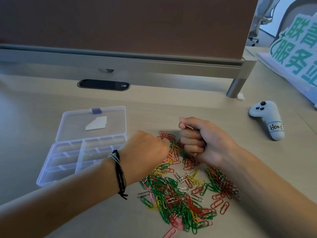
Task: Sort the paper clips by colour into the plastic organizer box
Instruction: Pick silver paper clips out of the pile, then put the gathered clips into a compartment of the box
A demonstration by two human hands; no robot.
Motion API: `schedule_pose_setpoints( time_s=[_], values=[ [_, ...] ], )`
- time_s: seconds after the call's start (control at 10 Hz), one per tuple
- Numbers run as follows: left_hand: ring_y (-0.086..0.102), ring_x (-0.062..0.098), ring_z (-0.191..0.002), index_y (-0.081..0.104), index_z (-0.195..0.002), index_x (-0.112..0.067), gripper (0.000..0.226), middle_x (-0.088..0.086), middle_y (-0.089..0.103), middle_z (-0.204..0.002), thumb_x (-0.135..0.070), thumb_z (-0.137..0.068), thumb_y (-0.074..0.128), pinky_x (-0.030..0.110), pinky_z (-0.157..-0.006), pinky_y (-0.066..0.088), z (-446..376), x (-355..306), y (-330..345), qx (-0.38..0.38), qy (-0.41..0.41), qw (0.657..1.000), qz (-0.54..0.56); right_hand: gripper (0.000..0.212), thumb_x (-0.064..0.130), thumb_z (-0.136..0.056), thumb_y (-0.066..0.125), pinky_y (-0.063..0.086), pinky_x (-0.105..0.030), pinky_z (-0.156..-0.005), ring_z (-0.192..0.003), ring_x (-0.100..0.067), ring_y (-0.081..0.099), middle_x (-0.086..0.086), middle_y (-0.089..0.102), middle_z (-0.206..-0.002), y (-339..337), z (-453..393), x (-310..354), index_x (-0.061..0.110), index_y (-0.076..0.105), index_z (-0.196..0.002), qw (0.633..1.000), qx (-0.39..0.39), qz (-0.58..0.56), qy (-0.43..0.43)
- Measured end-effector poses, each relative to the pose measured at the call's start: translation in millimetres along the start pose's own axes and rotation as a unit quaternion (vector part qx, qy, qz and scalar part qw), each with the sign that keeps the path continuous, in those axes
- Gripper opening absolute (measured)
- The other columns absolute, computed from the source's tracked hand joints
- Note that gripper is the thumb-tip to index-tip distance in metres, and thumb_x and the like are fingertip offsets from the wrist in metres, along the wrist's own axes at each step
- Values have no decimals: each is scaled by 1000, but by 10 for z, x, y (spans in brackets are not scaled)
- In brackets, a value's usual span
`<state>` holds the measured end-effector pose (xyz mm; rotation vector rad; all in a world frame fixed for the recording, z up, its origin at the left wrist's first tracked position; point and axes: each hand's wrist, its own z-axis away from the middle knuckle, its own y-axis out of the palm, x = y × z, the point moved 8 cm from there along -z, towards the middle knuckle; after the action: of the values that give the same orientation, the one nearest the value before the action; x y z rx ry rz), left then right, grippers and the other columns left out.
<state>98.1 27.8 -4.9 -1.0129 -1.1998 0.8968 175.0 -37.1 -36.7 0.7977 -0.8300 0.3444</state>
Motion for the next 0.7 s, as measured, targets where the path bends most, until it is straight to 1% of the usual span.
schedule_pose_setpoints(
  time_s=[0.1, 0.2, 0.3, 0.4, 0.5, 0.6, 0.7],
  values=[
    [40, 9, -52, 48, -96, -20, 6, -5, 46, -65, -15, -98, 45, 31, -53, 37, -31, 218, 22, -14, -31, 980, 194, 25, 20, -91, 52, 9, -19, -34, -37, -6, 13, 7, 20, -48, 8, -16, 27, 16, 49, -66, 998, -1, -61, -1],
    [30, 9, -38, 48, -81, -19, 22, -2, 38, -53, -18, -100, 37, 24, -37, 24, -2, 399, 267, 44, -113, 630, 767, 27, 18, -91, 42, 7, -21, -37, -41, -8, 11, 6, 22, -51, 173, -31, 85, 16, 45, -64, 994, 25, -110, -10],
    [15, 7, -41, 43, -78, -18, 17, -5, 21, -54, -19, -88, 28, 20, -36, 13, 65, 236, 270, 64, -74, 185, 978, 27, 17, -91, 41, 7, -22, -37, -43, -8, 9, 5, 22, -51, 546, -73, 169, 16, 44, -65, 991, 54, -118, -44],
    [17, 7, -38, 45, -69, -17, 21, -5, 28, -49, -19, -85, 31, 19, -39, 10, 150, 291, 396, -22, -133, 98, 986, 28, 18, -92, 42, 10, -22, -38, -42, -9, 12, 4, 23, -51, 950, -157, 229, 15, 44, -64, 987, 61, -122, -80],
    [27, 7, -34, 46, -62, -14, 33, -3, 33, -50, -22, -92, 36, 18, -38, 13, 268, 496, 494, -110, -242, 59, 962, 32, 19, -94, 41, 9, -24, -41, -45, -11, 11, 4, 25, -50, 1269, -245, 257, 16, 43, -62, 986, 57, -105, -113],
    [39, 9, -47, 47, -69, -14, 23, 0, 42, -61, -10, -88, 34, 15, -51, 31, 346, 767, 546, -168, -287, -1, 943, 34, 21, -95, 41, 9, -27, -45, -51, -14, 9, 3, 26, -51, 1542, -365, 236, 17, 41, -62, 986, 48, -73, -141],
    [54, 18, -85, 55, -79, -10, 20, 7, 56, -81, -3, -76, 37, 22, -100, 39, 407, 989, 494, -218, -263, -98, 935, 36, 21, -96, 43, 12, -27, -47, -57, -16, 9, 2, 26, -52, 1750, -482, 252, 17, 41, -61, 982, 39, -34, -182]
  ],
)
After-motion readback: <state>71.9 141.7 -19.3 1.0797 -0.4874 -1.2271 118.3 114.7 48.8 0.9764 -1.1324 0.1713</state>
